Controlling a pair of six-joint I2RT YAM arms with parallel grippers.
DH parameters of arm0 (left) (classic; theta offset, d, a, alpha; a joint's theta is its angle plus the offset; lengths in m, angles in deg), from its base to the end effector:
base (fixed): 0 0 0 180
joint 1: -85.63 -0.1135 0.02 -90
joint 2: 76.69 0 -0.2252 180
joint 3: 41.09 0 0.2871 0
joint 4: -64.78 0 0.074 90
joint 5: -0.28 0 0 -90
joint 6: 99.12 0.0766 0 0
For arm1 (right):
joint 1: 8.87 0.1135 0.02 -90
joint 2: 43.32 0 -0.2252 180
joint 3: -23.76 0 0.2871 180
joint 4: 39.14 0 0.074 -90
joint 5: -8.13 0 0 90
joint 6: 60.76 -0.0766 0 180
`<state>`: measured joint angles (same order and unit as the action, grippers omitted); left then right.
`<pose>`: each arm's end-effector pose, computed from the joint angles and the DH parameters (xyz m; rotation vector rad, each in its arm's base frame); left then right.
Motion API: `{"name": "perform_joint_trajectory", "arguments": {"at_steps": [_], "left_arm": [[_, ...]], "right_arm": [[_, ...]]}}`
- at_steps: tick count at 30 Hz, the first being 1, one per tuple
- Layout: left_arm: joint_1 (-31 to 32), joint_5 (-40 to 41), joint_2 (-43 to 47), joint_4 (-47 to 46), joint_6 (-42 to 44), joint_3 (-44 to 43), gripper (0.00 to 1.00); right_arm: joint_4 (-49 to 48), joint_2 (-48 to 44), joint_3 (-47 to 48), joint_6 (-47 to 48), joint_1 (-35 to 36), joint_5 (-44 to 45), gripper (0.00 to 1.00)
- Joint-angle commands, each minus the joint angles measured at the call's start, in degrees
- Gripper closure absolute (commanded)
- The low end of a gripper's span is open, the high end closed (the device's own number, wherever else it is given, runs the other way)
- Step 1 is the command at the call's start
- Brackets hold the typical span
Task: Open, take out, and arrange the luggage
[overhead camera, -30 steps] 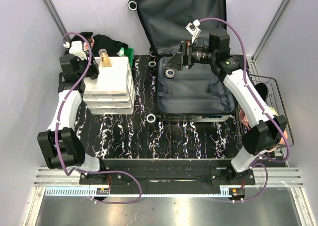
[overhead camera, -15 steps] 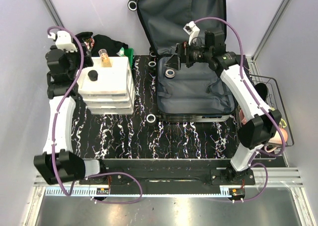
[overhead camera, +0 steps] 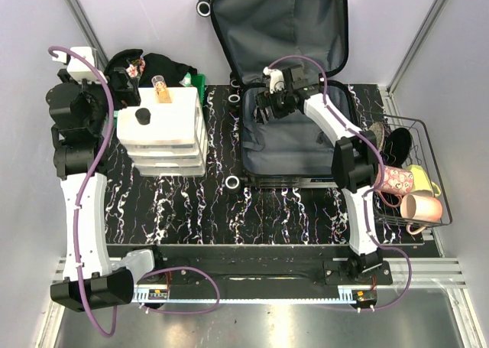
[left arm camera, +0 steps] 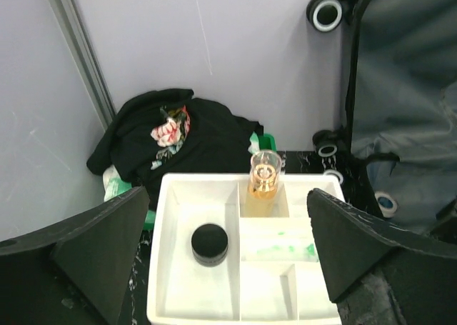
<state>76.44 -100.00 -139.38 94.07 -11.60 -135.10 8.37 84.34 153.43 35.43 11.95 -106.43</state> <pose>0.3094 0.0362 0.4681 -0.0137 1.5360 -0.0446 0.4983 0.2235 0.1994 -0.7528 2.2378 0.6302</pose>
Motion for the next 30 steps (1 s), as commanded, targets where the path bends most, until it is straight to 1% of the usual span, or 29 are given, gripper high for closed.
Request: {"name": "perform_joint_trajectory", "arguments": {"at_steps": [1, 2, 5, 9, 17, 22, 27, 30], "left_arm": [[0.1, -1.3, 1.2, 3.8, 2.2, -1.1, 0.01], [0.0, -1.4, 1.3, 4.1, 4.7, -1.0, 0.01], [0.1, -0.9, 1.9, 4.8, 6.5, -0.8, 0.01], [0.1, -0.4, 1.5, 4.9, 6.7, -0.7, 0.01], [0.0, -0.3, 1.2, 5.0, 7.7, 0.5, 0.01], [0.0, -1.2, 0.2, 5.1, 7.8, 0.7, 0.01], [0.0, -1.2, -0.9, 4.6, 7.8, 0.5, 0.01], [0.0, -1.3, -1.7, 4.3, 7.6, 0.5, 0.01]], "right_arm": [[-3.0, 4.9, 8.7, 0.3, -0.3, 6.5, 0.00], [-3.1, 6.2, 9.8, 0.3, -0.3, 7.5, 0.00], [-3.4, 10.8, 14.3, 0.0, -0.3, 10.7, 0.00], [-3.3, 15.2, 19.4, -0.7, -0.3, 10.8, 0.00], [-3.9, 21.6, 24.3, -1.0, -0.3, 9.7, 0.00], [-5.0, 26.0, 26.9, -0.7, -0.3, 12.2, 0.00], [-6.4, 27.8, 27.2, -0.7, -0.2, 14.1, 0.00], [-7.1, 29.1, 29.8, -0.8, -0.1, 14.3, 0.00]]}}
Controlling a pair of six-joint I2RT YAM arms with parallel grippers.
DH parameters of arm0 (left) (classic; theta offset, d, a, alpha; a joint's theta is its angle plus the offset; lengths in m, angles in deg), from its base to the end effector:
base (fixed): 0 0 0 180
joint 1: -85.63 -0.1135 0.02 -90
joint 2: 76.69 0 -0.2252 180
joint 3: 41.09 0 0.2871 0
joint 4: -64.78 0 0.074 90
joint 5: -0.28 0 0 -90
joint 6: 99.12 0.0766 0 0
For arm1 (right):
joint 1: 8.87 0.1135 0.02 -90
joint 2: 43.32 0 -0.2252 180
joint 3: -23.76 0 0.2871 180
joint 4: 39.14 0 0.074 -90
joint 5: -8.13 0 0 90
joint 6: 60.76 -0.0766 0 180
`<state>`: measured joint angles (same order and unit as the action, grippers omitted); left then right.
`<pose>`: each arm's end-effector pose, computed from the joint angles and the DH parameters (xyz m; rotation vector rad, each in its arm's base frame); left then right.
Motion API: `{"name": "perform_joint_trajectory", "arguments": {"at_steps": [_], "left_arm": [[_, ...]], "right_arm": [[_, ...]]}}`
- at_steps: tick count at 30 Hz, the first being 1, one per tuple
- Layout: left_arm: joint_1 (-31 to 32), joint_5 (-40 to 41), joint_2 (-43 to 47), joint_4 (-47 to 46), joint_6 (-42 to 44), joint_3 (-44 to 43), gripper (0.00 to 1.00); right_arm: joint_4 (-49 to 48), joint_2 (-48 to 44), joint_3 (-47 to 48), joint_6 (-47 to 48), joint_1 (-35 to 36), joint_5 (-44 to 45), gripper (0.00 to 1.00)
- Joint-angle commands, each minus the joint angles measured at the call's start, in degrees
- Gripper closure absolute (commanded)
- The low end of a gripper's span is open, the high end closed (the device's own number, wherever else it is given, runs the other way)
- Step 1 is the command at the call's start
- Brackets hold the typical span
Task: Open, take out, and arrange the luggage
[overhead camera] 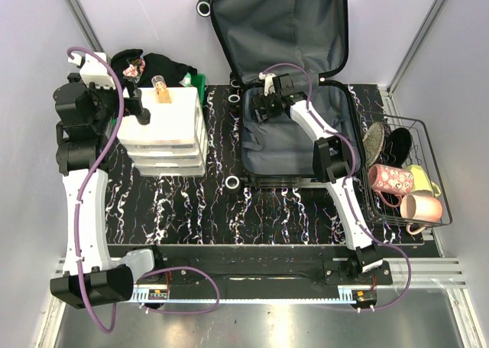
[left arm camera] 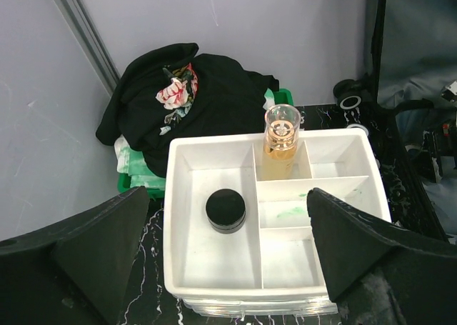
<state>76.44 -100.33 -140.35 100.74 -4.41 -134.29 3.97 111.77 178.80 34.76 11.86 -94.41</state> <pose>0.3164 0.0369 0.4402 0.0734 1.6794 0.0268 0.5739 0.2350 0.1063 -0.6373 2.2449 0.3875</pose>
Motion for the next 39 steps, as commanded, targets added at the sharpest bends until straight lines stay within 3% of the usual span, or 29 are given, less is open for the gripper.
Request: {"name": "perform_joint_trajectory", "arguments": {"at_steps": [1, 7, 12, 17, 22, 24, 28, 31, 35, 39], "left_arm": [[0.0, -1.1, -0.9, -2.5, 0.5, -0.2, 0.01], [0.0, -1.5, -2.7, -2.8, 0.9, -1.6, 0.01], [0.0, -3.0, -3.5, -3.6, 1.8, -2.4, 0.01], [0.0, -11.8, -3.7, -3.2, 6.6, -3.1, 0.01], [0.1, -27.1, -4.5, -3.1, 13.1, -4.7, 0.01], [0.3, -34.2, -5.0, -3.2, 15.2, -5.1, 0.01], [2.9, -40.5, -6.1, -4.0, 22.8, -4.9, 0.01], [5.6, -46.2, -6.6, -3.3, 30.6, -4.1, 0.01], [11.6, -46.4, -6.7, 1.7, 44.5, -2.1, 0.01], [17.6, -45.0, -5.3, 3.0, 57.0, 4.1, 0.01]], "right_arm": [[-3.0, 2.1, 4.9, -0.1, 0.0, 2.3, 0.00], [-3.8, 2.8, 6.0, 1.0, 0.5, 3.0, 0.07], [-3.8, 0.9, 4.2, 1.1, 0.4, 3.7, 0.27], [-3.7, -5.2, -0.3, 1.7, 0.3, 0.1, 0.56], [-2.0, -14.9, -5.5, 1.9, -1.9, -4.9, 0.70], [-0.6, -18.7, -6.0, 1.6, -3.0, -8.2, 0.71], [6.5, -24.1, -5.2, 2.0, -5.4, -16.5, 0.77], [14.5, -27.8, -4.3, 4.1, -6.1, -27.5, 0.78], [24.1, -33.3, -6.6, 7.6, -5.7, -44.1, 0.78], [31.3, -37.7, -11.0, 11.0, -4.4, -51.5, 0.78]]}}
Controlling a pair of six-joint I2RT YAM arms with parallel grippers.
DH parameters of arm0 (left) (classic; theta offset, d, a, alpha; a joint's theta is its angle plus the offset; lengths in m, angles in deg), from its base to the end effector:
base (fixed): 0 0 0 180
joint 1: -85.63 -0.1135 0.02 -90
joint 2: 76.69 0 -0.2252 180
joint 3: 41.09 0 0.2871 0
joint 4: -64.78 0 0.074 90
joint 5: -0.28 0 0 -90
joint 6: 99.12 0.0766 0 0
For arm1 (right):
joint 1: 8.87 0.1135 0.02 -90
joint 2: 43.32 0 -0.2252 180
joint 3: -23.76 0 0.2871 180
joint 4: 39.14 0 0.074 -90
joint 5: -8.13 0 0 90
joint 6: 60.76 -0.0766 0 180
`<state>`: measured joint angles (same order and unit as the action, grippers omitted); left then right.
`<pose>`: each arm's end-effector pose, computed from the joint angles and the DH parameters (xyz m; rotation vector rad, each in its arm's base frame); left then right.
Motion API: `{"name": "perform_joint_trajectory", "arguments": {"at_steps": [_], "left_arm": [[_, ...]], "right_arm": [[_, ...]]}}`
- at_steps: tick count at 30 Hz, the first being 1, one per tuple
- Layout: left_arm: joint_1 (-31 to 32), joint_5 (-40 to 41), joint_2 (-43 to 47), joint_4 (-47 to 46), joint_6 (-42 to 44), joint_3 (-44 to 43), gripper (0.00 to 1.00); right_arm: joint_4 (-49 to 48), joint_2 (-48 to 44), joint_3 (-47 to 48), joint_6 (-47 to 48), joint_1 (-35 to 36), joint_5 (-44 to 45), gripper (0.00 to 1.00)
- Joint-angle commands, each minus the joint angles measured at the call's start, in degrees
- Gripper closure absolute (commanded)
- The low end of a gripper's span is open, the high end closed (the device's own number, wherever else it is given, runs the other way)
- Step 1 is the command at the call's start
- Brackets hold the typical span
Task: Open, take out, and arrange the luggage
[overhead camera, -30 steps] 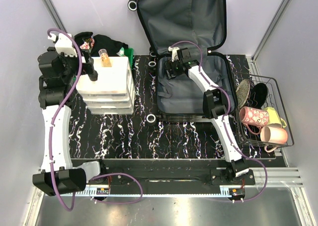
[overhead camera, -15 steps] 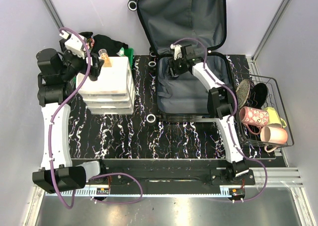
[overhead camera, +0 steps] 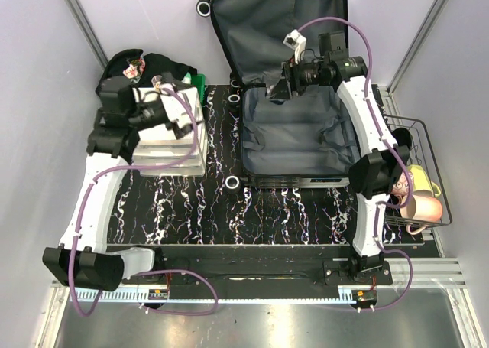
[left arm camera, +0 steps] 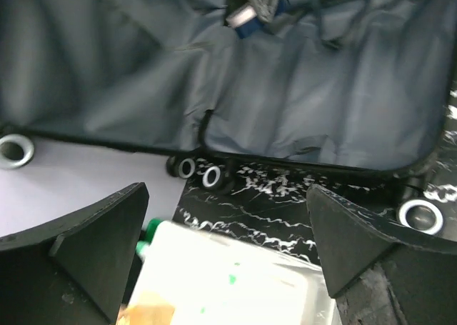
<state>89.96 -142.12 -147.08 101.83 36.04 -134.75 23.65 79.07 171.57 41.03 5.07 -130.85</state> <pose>0.3199 -0.0851 0.4103 1.2384 1.2022 -0.3020 0.4701 0.1762 0.3515 -0.9142 1.9115 0.9606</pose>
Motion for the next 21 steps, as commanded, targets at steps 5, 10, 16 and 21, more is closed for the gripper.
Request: {"name": "perform_joint_trajectory", "arguments": {"at_steps": [5, 10, 16, 21], "left_arm": [[10.6, -4.0, 1.7, 0.9, 19.1, 9.0, 0.01], [16.7, -1.2, 3.9, -12.2, 16.9, 16.4, 0.01], [22.3, -1.1, 3.8, -14.7, 17.2, 18.8, 0.06], [25.1, -1.0, 4.2, -15.6, 15.4, 19.0, 0.15]], "right_arm": [[19.0, -10.3, -9.3, 11.6, 5.9, -18.9, 0.80], [25.1, -12.5, -11.0, 15.2, 11.0, -19.5, 0.80], [27.1, -13.4, -12.8, 16.0, 14.6, -19.7, 0.81], [25.8, -14.5, -13.3, 14.7, 16.2, -19.0, 0.81]]}}
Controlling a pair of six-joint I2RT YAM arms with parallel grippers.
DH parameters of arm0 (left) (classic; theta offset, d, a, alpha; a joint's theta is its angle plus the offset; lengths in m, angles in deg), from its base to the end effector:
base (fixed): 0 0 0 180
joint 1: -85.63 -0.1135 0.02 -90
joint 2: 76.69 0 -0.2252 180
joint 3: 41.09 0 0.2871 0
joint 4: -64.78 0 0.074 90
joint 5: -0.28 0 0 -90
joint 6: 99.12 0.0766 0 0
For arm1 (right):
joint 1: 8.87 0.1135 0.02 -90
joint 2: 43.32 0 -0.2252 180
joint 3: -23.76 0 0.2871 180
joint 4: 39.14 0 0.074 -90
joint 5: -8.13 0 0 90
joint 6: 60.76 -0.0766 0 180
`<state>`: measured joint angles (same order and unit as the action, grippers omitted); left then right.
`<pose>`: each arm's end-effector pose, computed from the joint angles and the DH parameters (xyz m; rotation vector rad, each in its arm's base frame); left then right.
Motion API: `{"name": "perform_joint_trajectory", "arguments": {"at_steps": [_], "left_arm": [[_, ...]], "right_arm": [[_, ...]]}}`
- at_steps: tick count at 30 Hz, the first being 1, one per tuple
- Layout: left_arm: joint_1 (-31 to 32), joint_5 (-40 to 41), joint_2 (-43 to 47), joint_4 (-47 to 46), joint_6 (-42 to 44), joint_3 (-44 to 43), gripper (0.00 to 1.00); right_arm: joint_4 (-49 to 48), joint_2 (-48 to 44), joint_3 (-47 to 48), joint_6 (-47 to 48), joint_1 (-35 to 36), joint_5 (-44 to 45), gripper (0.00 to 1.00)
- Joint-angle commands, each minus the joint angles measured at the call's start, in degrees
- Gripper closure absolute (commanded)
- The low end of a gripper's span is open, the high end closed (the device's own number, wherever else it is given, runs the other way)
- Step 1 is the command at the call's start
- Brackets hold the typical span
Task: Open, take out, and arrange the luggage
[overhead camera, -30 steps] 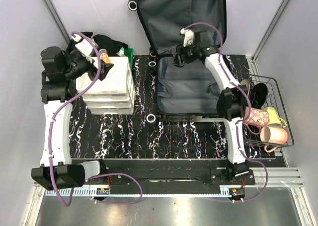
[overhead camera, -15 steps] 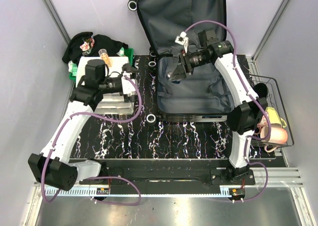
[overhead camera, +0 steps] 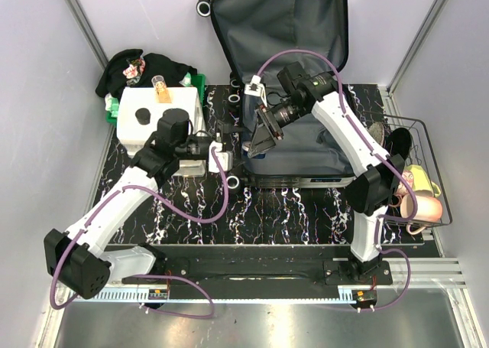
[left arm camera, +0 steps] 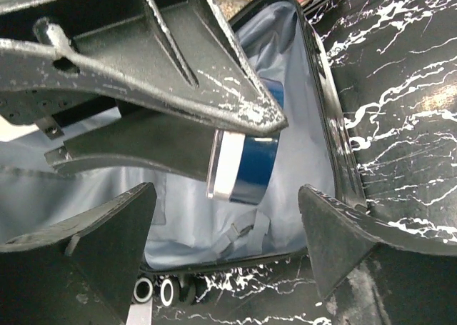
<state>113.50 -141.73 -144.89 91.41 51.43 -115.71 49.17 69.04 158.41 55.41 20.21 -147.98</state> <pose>0.2682 -0.2101 0.3128 1.6120 0.8213 -0.4657 0.3278 0.2624 0.3347 -1.3725 1.9247 1.5360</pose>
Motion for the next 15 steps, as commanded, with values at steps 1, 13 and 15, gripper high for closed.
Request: {"name": "perform_joint_trajectory", "arguments": {"at_steps": [1, 13, 15], "left_arm": [[1.8, -1.5, 2.2, -5.3, -0.3, -0.1, 0.18], [2.9, -1.9, 3.2, -4.7, -11.0, -1.9, 0.73], [3.1, -2.5, 3.6, -4.7, -14.3, -2.1, 0.86]], "right_arm": [[0.0, -4.5, -0.4, 0.1, 1.3, -1.6, 0.81], [-2.5, -6.1, -0.9, -2.6, 2.6, -1.3, 0.80], [-3.6, -6.1, -0.3, -3.0, 2.5, -1.0, 0.59]]}}
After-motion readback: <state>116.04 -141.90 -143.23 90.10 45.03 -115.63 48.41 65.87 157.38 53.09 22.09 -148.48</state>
